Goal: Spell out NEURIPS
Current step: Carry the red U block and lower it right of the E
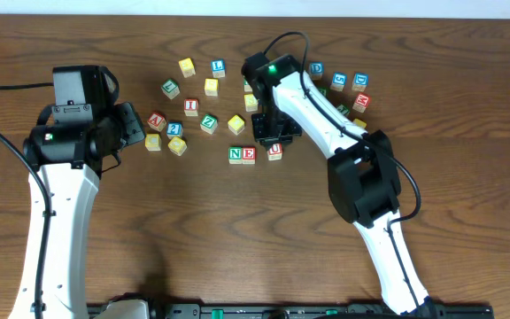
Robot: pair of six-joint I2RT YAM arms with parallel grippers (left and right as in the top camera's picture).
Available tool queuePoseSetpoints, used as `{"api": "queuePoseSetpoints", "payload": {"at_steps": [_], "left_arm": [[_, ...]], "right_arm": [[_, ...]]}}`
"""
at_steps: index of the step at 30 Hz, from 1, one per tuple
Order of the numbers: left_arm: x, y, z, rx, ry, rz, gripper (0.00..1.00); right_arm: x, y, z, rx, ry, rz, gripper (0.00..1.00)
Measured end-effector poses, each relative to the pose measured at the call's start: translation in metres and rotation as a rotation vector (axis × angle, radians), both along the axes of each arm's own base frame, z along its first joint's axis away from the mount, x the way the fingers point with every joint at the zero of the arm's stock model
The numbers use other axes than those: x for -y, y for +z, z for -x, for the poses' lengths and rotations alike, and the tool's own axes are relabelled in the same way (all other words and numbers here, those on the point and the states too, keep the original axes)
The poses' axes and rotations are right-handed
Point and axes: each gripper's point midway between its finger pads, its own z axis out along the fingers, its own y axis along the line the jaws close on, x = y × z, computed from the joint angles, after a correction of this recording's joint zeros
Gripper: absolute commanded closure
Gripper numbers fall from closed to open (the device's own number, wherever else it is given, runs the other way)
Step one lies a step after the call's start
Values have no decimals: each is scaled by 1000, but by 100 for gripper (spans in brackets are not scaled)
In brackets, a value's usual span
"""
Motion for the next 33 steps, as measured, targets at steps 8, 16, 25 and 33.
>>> {"api": "queuePoseSetpoints", "payload": {"at_steps": [8, 16, 25, 33], "left_arm": [[0, 0, 0, 0, 0, 0, 73], [0, 1, -1, 5, 0, 0, 73], [0, 1, -1, 7, 0, -1, 72], [0, 1, -2, 7, 0, -1, 72]], "right_arm": [[-5, 0, -1, 12, -32, -4, 84], [-17, 0, 4, 9, -29, -24, 84], [-21, 1, 8, -7, -28, -45, 76], [-22, 1, 11, -22, -32, -48, 61]]}}
